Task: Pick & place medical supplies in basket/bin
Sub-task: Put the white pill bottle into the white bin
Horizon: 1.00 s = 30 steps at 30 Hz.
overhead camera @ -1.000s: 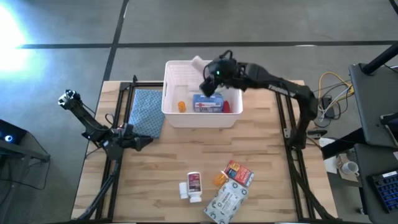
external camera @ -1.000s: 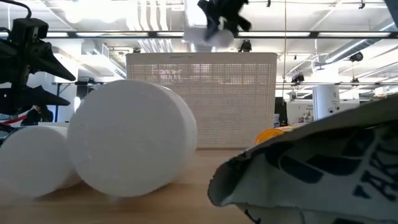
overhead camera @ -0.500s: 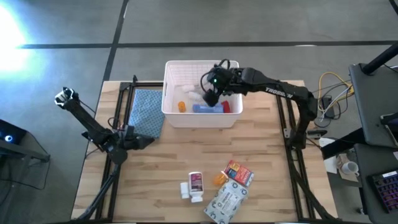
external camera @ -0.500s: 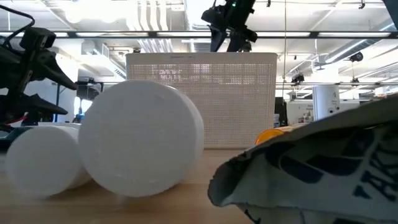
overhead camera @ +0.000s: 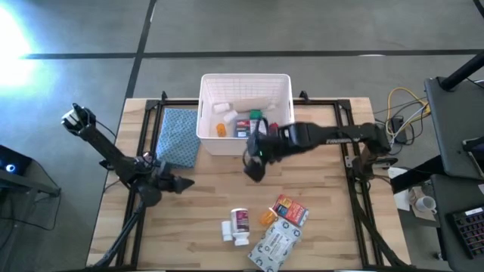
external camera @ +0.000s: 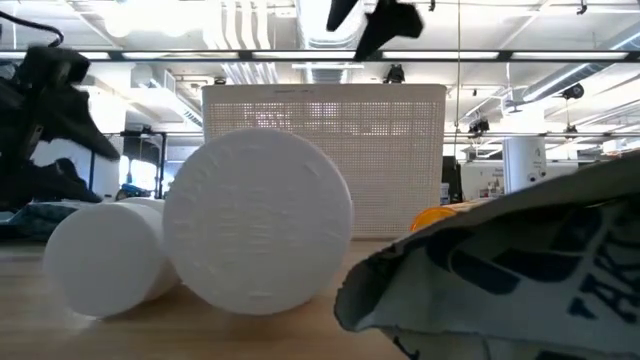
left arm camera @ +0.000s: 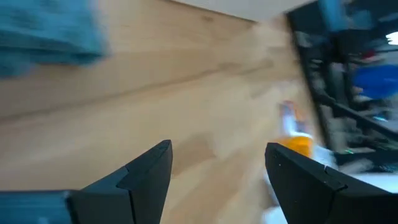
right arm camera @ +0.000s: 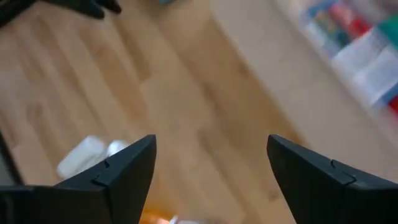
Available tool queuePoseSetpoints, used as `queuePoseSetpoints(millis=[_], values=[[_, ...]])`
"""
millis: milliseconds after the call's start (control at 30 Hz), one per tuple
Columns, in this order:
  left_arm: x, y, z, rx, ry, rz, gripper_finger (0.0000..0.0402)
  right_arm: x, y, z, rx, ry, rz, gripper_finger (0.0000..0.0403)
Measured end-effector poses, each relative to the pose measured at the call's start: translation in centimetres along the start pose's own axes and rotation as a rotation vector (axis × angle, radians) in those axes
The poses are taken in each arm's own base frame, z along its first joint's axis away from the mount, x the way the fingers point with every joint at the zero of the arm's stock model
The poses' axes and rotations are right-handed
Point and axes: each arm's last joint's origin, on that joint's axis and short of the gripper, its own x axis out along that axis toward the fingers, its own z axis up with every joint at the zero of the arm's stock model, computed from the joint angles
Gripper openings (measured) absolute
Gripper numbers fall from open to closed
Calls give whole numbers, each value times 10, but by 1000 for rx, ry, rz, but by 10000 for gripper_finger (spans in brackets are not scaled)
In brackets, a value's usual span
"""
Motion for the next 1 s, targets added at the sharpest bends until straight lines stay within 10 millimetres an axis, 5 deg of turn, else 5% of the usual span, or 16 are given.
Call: queuePoseSetpoints(millis=[267, 533, 733, 1000], values=[[5, -26, -11, 193, 10, -174, 237, -1, 37, -62, 40, 155, -53, 290], [18, -51, -32, 145, 14, -123, 223, 19, 23, -116, 58, 472, -279, 288], [43, -90, -71, 76, 92, 40, 187, 37, 12, -147, 13, 551, -399, 287], [71, -141, -118, 67, 81, 420, 187, 44, -3, -180, -128, 577, -490, 288]])
